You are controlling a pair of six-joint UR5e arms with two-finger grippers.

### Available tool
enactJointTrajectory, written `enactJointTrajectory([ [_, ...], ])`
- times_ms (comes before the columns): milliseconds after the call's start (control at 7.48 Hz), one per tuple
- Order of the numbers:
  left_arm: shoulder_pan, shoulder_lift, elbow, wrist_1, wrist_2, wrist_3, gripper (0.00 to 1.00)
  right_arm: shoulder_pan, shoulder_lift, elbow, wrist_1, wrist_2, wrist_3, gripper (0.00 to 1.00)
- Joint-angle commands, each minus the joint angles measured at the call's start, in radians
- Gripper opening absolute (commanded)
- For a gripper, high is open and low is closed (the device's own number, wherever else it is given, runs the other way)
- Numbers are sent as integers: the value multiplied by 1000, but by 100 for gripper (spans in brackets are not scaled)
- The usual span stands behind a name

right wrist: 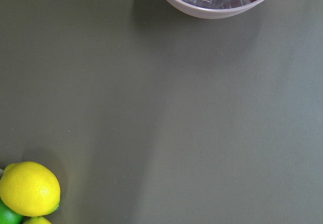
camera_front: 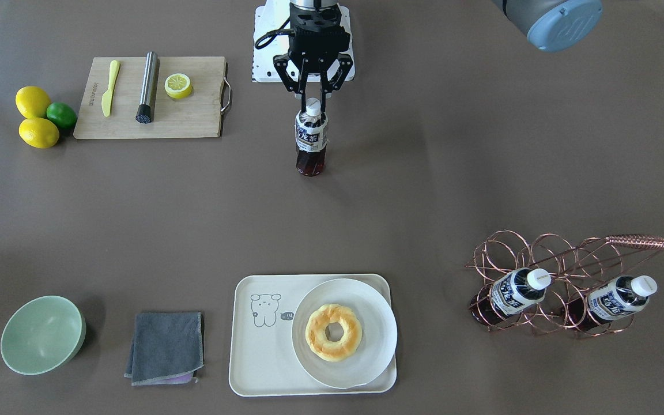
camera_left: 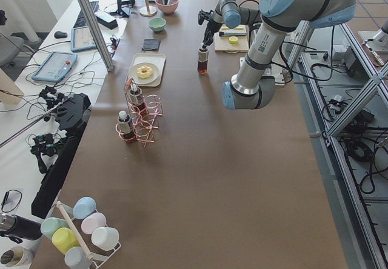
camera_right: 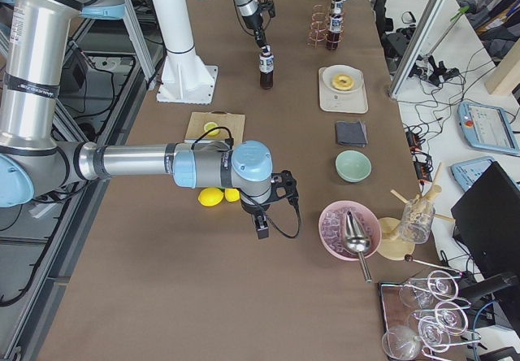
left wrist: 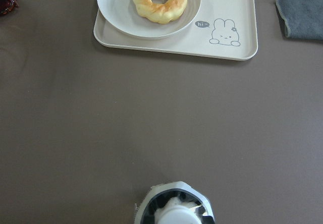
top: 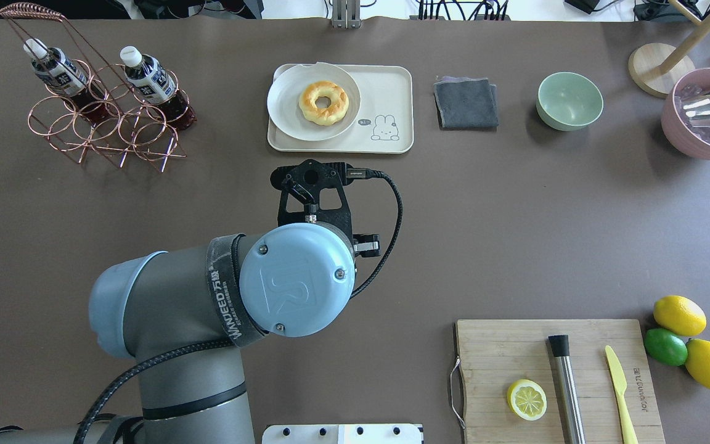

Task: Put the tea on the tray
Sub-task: 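Stand the tea bottle upright on the table center and release it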

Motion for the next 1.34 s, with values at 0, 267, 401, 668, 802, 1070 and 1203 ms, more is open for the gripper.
enactJointTrajectory([
  [0,1,1,1,0,0,4,97,-17,1,3,35,2,0,100],
  [267,-3,-5,-22,1,-4,5,97,-55,4,71,44,4,27,100],
  [401,-20,33,-95,6,-10,39,97,-87,8,121,46,1,128,100],
  [668,-177,151,-183,3,-176,196,97,-211,31,265,48,-7,429,99],
  [802,-272,208,-202,-2,-267,287,97,-291,66,320,48,-11,583,98],
  [1070,-430,301,-208,-21,-379,485,97,-534,300,343,48,-83,945,97],
  [1203,-501,359,-201,-52,-450,589,97,-675,417,344,37,-176,1113,93],
])
